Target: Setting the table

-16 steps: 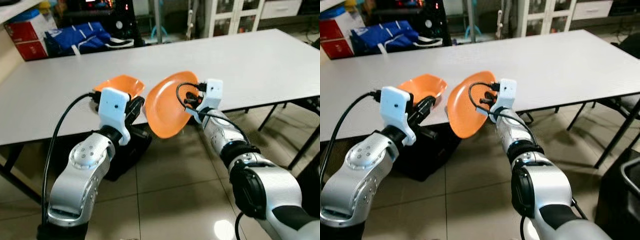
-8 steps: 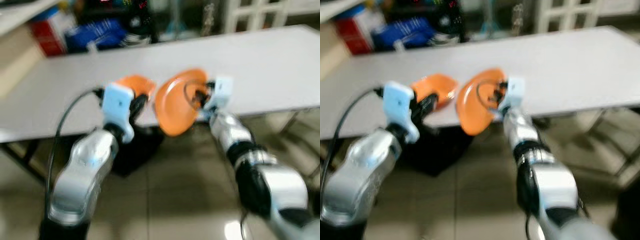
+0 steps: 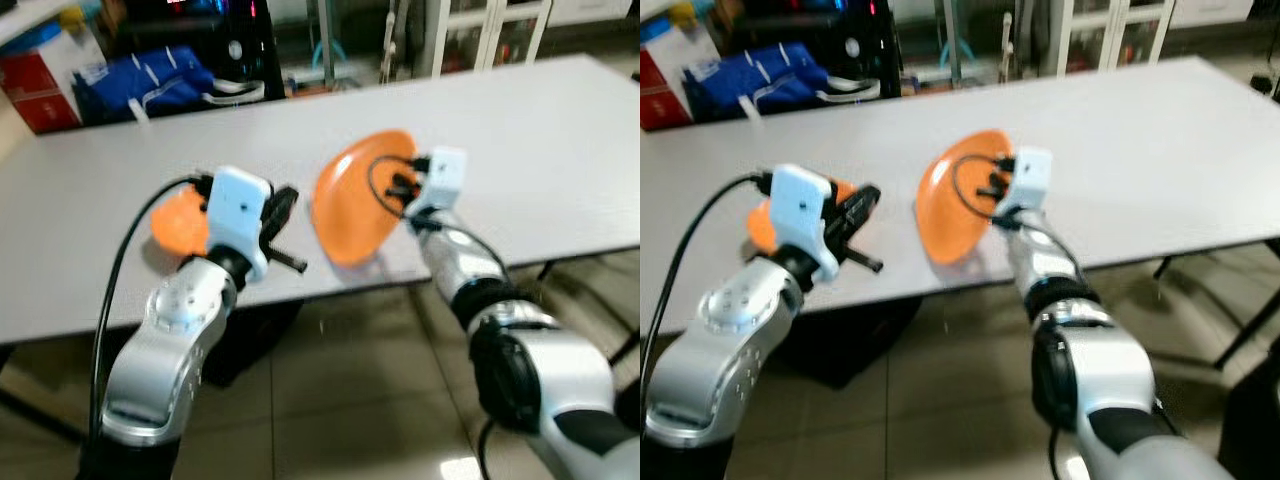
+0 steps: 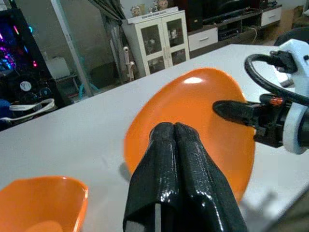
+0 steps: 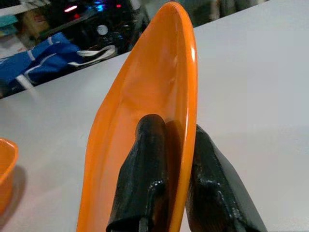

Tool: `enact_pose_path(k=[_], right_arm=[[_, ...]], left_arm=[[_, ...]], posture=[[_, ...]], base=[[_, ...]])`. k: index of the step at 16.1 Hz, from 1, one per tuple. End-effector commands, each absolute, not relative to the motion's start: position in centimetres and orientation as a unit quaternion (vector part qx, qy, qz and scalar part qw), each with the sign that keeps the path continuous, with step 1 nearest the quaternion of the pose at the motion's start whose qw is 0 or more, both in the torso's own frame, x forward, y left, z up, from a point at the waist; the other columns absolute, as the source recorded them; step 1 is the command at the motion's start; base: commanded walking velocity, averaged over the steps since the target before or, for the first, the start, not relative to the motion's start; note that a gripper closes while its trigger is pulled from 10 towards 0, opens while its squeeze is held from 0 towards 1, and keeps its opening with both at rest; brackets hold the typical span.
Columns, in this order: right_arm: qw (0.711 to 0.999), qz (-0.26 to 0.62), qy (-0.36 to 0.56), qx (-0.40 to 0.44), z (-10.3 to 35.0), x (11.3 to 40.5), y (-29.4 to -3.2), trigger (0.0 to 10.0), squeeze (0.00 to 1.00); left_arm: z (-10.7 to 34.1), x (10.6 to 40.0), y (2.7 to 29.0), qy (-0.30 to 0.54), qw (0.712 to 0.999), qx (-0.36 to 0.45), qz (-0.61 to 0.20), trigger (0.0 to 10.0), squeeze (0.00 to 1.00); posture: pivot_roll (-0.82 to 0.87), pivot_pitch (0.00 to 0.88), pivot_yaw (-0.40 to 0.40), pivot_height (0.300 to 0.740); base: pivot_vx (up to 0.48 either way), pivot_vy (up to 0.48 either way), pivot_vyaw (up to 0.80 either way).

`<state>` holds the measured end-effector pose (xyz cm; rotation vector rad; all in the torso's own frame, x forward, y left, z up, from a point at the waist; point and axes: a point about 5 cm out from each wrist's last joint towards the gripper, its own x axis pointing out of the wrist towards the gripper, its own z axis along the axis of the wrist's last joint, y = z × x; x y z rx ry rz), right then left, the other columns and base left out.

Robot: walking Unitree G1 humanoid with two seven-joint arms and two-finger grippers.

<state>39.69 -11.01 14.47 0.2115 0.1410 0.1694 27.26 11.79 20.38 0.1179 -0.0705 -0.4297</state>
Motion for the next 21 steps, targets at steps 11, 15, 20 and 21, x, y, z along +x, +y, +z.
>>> enact_pose_path(k=[11,15,20,21], right_arm=[[0.903,-0.068,-0.284,-0.316,20.3,31.4,-17.6,10.0,0.00],[0.866,-0.076,-0.273,-0.412,16.8,25.4,-19.1,10.0,0.00],[0.837,-0.063,-0.225,-0.495,14.9,20.3,-19.9,10.0,0.00],[0.842,-0.057,-0.213,-0.491,14.2,19.8,-19.7,10.0,0.00]], left_arm=[[16.6,25.8,18.4,-0.041,0.995,0.091,-0.022,10.0,0.00],[13.8,23.4,20.3,-0.023,0.986,0.166,0.022,10.0,0.00],[12.0,22.3,20.7,-0.008,0.987,0.158,0.032,10.0,0.00],[11.5,22.2,20.5,0.007,0.992,0.124,0.027,10.0,0.00]], posture=[[-0.14,0.000,0.076,0.740],[-0.16,0.000,0.085,0.740],[-0.17,0.000,0.082,0.740],[-0.18,0.000,0.080,0.740]], base=[[0.000,0.000,0.00],[0.000,0.000,0.00],[0.000,0.000,0.00],[0.000,0.000,0.00]])
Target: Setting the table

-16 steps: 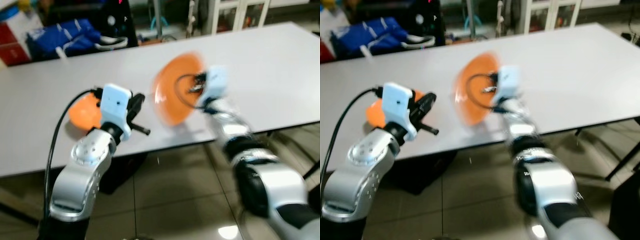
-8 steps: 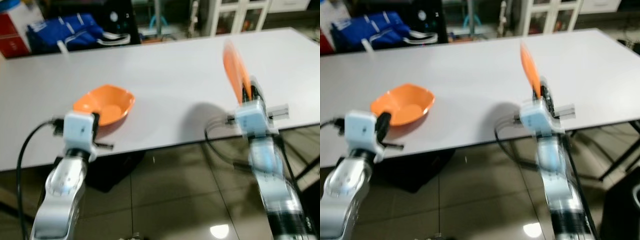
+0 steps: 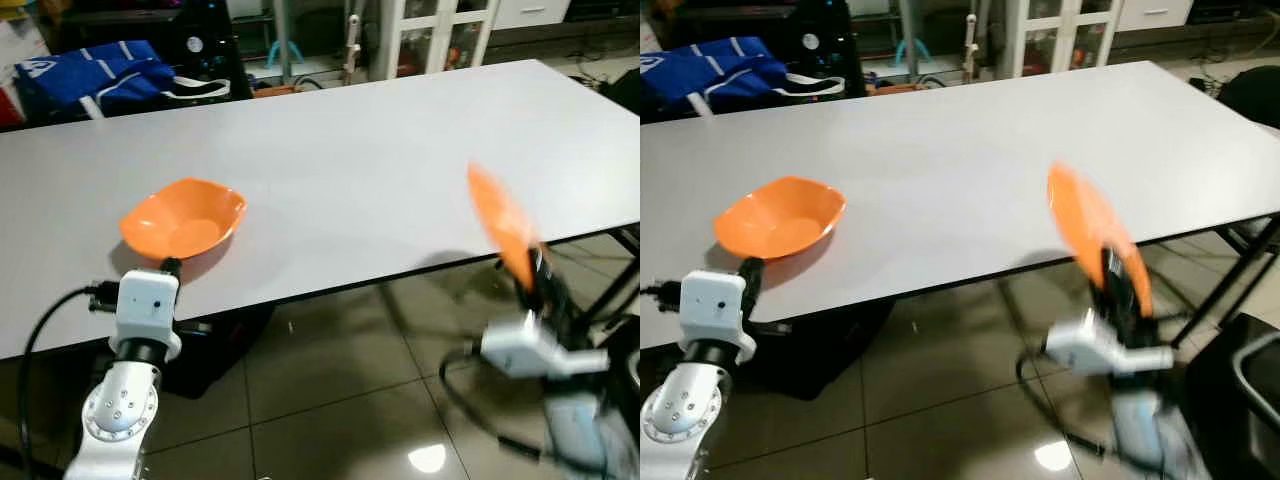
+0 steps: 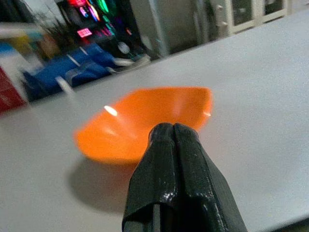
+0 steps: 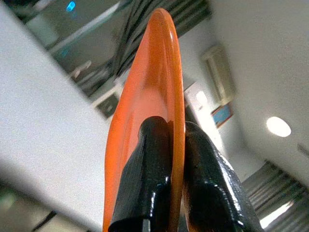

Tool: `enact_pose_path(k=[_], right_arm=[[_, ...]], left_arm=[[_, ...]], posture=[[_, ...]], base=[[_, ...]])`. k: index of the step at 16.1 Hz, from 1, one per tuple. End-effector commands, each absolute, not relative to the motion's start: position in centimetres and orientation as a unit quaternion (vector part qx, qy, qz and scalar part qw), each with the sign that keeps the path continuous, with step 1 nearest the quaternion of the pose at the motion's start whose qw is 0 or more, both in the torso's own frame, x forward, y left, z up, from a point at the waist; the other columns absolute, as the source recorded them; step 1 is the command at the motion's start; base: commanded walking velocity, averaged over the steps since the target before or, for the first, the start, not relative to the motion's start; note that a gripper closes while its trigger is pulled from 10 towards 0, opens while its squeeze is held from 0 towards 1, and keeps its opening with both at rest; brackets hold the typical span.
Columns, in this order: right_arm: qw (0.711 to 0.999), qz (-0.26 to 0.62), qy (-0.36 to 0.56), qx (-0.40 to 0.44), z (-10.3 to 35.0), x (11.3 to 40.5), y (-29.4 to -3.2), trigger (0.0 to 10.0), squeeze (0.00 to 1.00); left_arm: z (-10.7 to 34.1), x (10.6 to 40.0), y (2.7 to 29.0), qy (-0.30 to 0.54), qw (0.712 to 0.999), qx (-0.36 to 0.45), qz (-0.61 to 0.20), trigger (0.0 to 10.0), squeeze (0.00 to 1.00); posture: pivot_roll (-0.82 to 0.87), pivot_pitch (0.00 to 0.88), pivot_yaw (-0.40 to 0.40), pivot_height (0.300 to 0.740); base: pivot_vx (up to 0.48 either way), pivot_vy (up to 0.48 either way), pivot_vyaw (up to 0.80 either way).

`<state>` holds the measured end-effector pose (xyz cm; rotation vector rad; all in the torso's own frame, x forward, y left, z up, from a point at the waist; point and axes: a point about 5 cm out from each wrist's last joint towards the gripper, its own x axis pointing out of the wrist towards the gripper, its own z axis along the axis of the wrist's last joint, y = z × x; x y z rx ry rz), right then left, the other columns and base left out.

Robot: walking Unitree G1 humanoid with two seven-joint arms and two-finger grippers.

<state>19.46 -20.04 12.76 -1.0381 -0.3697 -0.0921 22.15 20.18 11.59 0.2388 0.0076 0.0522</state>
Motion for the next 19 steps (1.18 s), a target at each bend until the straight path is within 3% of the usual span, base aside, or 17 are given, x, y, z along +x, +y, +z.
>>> enact_pose_path(k=[1,4,12,19], right_arm=[[0.849,-0.055,-0.195,-0.488,13.4,19.7,-19.7,10.0,0.00],[0.856,-0.057,-0.188,-0.478,13.0,20.2,-19.3,10.0,0.00],[0.840,-0.044,-0.227,-0.491,14.3,22.3,-19.3,10.0,0.00],[0.829,-0.031,-0.253,-0.498,14.6,21.6,-18.3,10.0,0.00]], left_arm=[[10.8,22.0,20.1,0.031,0.997,0.075,0.022,10.0,0.00],[10.7,22.0,19.4,0.037,0.999,0.008,0.026,10.0,0.00],[12.0,22.7,19.1,0.011,1.000,0.009,0.027,10.0,0.00],[12.7,23.4,18.8,-0.002,1.000,0.009,0.026,10.0,0.00]], posture=[[-0.17,0.000,0.082,0.740],[-0.17,0.000,0.077,0.740],[-0.16,0.000,0.059,0.740],[-0.15,0.000,0.049,0.740]], base=[[0.000,0.000,0.00],[0.000,0.000,0.00],[0.000,0.000,0.00],[0.000,0.000,0.00]])
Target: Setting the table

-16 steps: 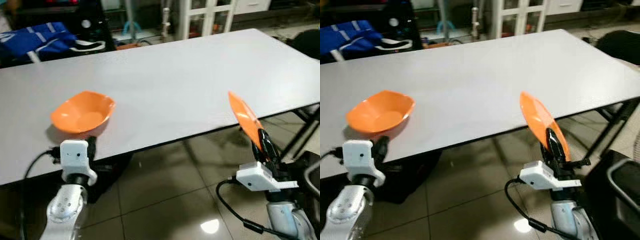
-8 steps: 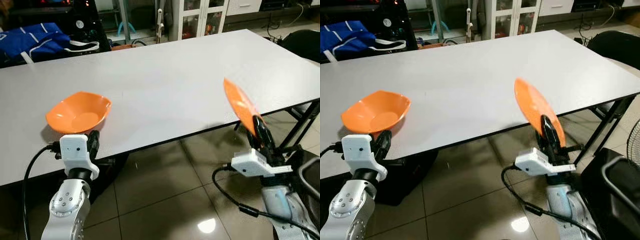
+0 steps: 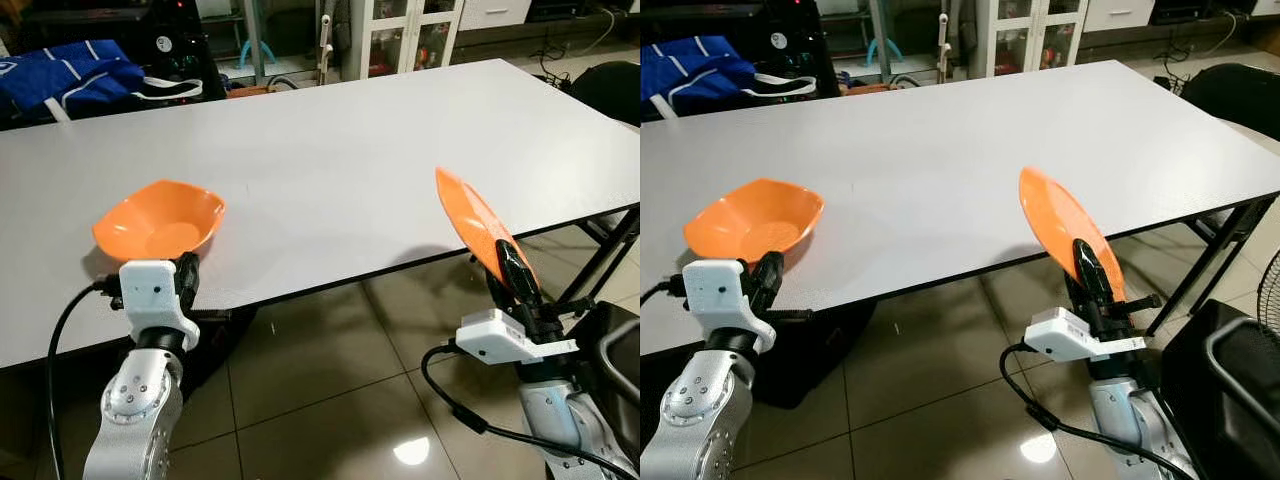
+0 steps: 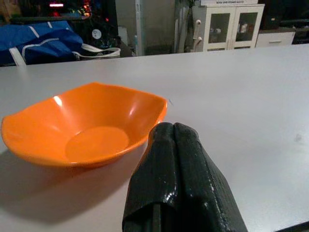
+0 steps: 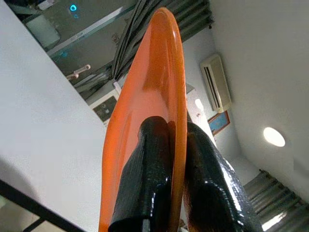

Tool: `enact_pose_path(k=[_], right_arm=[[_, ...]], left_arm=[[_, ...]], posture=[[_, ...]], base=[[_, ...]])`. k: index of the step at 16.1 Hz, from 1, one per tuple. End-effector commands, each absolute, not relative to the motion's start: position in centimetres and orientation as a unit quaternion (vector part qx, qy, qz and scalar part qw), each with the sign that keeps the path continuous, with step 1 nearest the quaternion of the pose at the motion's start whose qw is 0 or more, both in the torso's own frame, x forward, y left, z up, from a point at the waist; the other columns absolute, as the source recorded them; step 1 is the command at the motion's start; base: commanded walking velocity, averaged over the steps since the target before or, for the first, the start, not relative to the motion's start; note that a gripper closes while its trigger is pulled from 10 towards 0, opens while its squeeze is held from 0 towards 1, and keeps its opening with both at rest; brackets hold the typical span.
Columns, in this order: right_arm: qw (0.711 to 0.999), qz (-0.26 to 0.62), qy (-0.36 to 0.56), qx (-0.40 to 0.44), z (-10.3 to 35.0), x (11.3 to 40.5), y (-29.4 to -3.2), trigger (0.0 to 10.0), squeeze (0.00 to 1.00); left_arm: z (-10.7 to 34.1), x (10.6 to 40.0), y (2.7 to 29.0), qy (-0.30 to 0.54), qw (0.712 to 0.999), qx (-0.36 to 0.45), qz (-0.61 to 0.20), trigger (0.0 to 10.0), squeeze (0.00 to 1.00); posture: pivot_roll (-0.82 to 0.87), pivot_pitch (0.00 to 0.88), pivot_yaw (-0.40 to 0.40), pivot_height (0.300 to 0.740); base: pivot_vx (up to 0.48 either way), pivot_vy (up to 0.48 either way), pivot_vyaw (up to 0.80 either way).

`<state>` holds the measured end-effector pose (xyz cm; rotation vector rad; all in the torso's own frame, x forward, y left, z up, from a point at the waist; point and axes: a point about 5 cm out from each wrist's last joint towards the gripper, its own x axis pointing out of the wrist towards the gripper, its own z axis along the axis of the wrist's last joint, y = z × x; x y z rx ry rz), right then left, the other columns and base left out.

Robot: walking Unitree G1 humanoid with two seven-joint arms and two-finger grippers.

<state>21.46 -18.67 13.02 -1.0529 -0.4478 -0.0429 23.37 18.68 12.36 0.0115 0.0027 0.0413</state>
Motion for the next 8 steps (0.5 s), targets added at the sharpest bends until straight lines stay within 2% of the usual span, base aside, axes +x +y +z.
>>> enact_pose_path(k=[1,4,8], right_arm=[[0.829,-0.030,-0.253,-0.498,14.54,21.69,-18.30,10.0,0.00],[0.826,-0.025,-0.261,-0.499,14.63,21.63,-18.10,10.0,0.00],[0.822,-0.021,-0.269,-0.501,14.66,21.60,-18.13,10.0,0.00]], left_arm=[[12.72,23.38,18.72,-0.002,1.000,0.006,0.026,10.0,0.00],[12.95,23.40,18.50,-0.004,1.000,0.000,0.025,10.0,0.00],[13.20,23.61,18.17,-0.008,1.000,-0.002,0.025,10.0,0.00]], posture=[[-0.15,0.000,0.047,0.740],[-0.14,0.000,0.044,0.740],[-0.14,0.000,0.040,0.740]], base=[[0.000,0.000,0.00],[0.000,0.000,0.00],[0.327,0.328,0.00]])
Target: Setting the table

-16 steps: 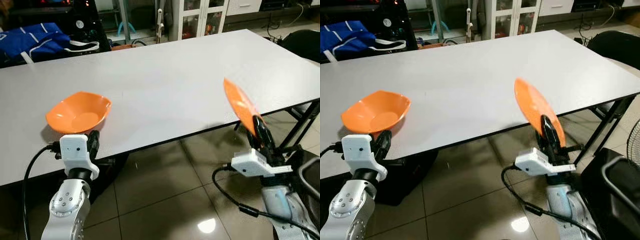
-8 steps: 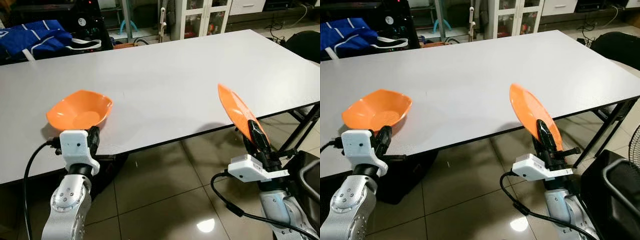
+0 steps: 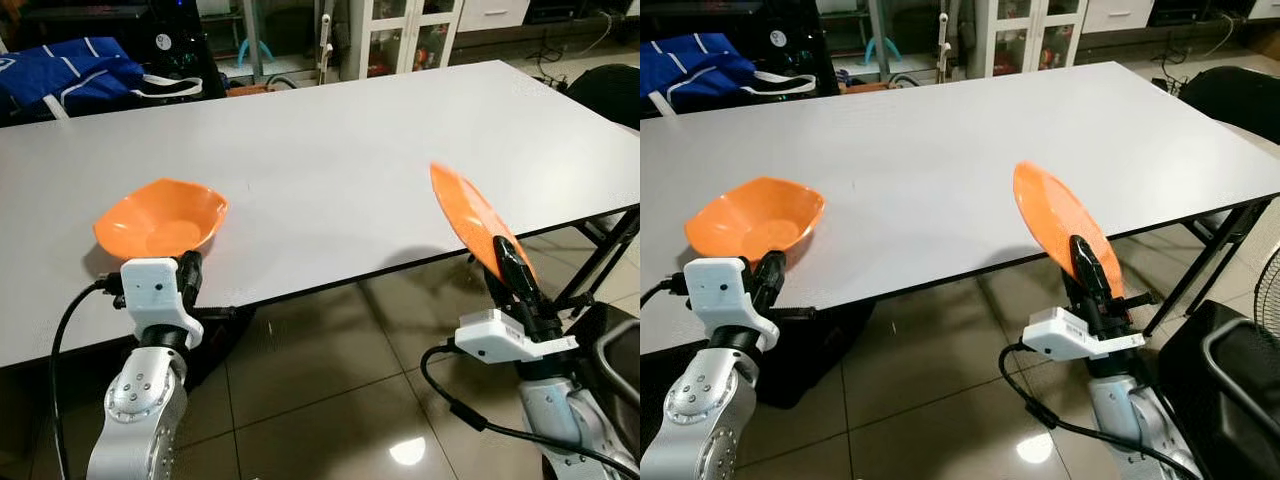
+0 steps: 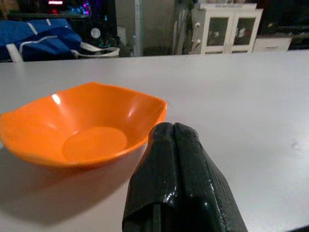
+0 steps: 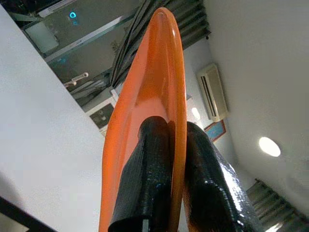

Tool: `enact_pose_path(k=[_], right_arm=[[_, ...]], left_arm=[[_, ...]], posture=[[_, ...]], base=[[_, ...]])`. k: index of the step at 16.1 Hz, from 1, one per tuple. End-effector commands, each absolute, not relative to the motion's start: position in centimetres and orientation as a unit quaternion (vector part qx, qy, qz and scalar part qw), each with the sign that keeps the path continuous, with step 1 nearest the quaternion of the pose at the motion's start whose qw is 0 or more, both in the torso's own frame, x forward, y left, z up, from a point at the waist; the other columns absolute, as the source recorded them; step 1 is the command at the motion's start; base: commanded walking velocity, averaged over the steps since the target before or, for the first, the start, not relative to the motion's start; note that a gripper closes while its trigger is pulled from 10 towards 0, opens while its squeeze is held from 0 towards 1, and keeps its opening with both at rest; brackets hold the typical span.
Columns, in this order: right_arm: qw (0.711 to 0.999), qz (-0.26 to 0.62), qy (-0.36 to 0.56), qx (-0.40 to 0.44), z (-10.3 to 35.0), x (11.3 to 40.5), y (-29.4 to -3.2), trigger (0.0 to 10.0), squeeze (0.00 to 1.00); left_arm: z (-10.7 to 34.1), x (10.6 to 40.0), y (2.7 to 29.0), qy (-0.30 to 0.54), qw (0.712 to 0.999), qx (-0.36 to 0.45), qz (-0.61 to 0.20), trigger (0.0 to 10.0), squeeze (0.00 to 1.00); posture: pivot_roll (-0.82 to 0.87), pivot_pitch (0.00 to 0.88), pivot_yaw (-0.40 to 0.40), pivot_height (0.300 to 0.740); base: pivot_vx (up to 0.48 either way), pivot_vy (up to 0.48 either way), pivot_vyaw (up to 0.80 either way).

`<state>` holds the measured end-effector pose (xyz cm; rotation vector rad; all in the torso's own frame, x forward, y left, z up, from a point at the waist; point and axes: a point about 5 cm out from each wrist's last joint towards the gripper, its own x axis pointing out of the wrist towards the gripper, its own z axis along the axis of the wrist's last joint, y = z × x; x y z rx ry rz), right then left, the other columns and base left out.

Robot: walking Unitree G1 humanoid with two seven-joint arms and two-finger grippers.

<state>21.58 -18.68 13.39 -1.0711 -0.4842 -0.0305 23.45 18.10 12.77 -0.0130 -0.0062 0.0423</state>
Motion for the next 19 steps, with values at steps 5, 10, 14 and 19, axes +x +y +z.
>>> enact_pose_path(k=[5,10,14,19], right_arm=[[0.819,-0.017,-0.274,-0.503,14.6,21.7,-18.0,10.0,0.00],[0.820,-0.017,-0.277,-0.501,14.5,21.8,-17.9,10.0,0.00],[0.820,-0.020,-0.279,-0.499,14.5,21.9,-18.0,10.0,0.00],[0.880,-0.046,-0.282,-0.380,18.4,26.4,-16.1,10.0,0.00]], left_arm=[[13.7,24.0,17.4,-0.018,1.000,0.019,0.000,10.0,0.00],[14.2,24.5,16.8,-0.026,0.999,0.029,-0.023,10.0,0.00],[14.5,24.5,16.6,-0.032,0.999,0.028,-0.027,10.0,0.00],[14.6,24.7,16.4,-0.034,0.999,0.023,-0.026,10.0,0.00]], posture=[[-0.15,0.000,0.041,0.740],[-0.15,0.000,0.044,0.740],[-0.15,0.000,0.046,0.740],[-0.15,0.000,0.055,0.740]], base=[[0.358,0.319,0.00],[0.442,0.000,0.00],[0.000,0.000,0.00],[0.000,0.000,0.00]])
